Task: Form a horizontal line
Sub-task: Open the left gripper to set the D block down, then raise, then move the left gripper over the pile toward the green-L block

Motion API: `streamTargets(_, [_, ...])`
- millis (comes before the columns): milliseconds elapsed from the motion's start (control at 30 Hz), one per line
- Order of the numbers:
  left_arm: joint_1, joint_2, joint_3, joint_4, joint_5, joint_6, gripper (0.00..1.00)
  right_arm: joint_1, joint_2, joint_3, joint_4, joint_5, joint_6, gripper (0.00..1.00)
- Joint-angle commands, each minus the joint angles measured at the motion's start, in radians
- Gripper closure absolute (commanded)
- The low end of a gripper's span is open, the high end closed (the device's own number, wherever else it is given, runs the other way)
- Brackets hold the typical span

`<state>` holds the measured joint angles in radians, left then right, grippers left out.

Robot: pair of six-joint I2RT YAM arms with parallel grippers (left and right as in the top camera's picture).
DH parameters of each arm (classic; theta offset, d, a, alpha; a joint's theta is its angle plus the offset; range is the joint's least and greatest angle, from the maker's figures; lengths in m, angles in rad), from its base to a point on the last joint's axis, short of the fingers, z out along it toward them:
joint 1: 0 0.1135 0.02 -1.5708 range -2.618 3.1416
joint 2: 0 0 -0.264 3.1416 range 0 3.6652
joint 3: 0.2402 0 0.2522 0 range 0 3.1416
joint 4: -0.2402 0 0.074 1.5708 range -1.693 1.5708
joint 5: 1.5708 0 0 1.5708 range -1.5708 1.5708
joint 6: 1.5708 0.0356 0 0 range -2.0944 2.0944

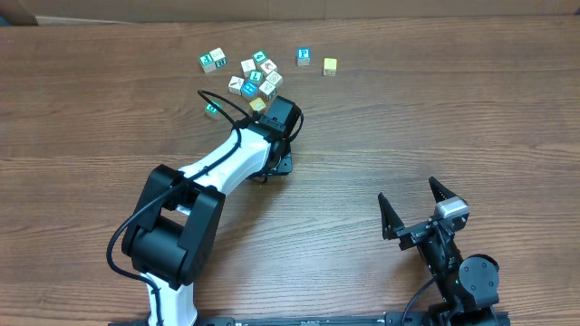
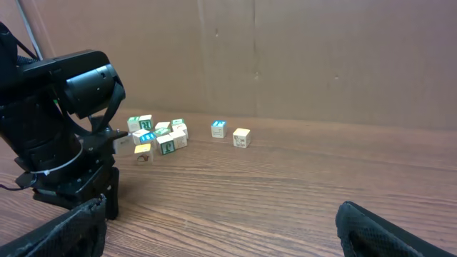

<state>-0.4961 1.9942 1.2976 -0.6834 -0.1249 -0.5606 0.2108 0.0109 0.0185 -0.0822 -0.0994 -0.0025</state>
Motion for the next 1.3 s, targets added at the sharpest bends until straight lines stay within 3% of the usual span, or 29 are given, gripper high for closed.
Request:
streamTargets(0, [-0.002,0.020,0.028,0.000,-0.013,0.034,0.57,-0.004,-0.008,-0.010,0.005,0.008,0.005,0.00])
streamTargets(100, [-0.002,0.020,0.031,0.000,-0.013,0.034,0.51,-0.003,-0.008,-0.010,0.005,0.008,0.005,0.00])
streamTargets(200, [-0.002,0.020,0.042,-0.003,-0.013,0.044,0.37,-0.003,-0.008,-0.010,0.005,0.008,0.005,0.00])
streamTargets(267, [-0.002,0.019,0.068,-0.024,-0.014,0.056,0.36,-0.003,-0.008,-0.010,0.005,0.008,0.005,0.00])
streamTargets(367, [0.000,0.019,0.158,-0.088,-0.026,0.122,0.32,-0.003,-0.008,-0.010,0.005,0.008,0.005,0.00])
streamTargets(500, [0.001,0.019,0.291,-0.172,-0.090,0.150,0.19,-0.003,-0.008,-0.010,0.005,0.008,0.005,0.00])
streamTargets(633, [0.006,0.019,0.450,-0.275,-0.157,0.173,0.14,-0.003,-0.008,-0.010,0.005,0.008,0.005,0.00])
streamTargets(867, [0.036,0.019,0.662,-0.387,-0.204,0.211,0.16,-0.003,-0.008,-0.010,0.005,0.008,0.005,0.00])
streamTargets(1000, [0.058,0.019,0.721,-0.415,-0.203,0.273,0.14,-0.003,-0.008,-0.010,0.005,0.008,0.005,0.00])
streamTargets(1100, [0.077,0.019,0.736,-0.419,-0.204,0.307,0.00,-0.003,-0.008,-0.010,0.005,0.008,0.005,0.00])
streamTargets(1267, [0.090,0.019,0.736,-0.439,-0.208,0.307,0.00,-0.003,-0.008,-0.010,0.005,0.008,0.005,0.00])
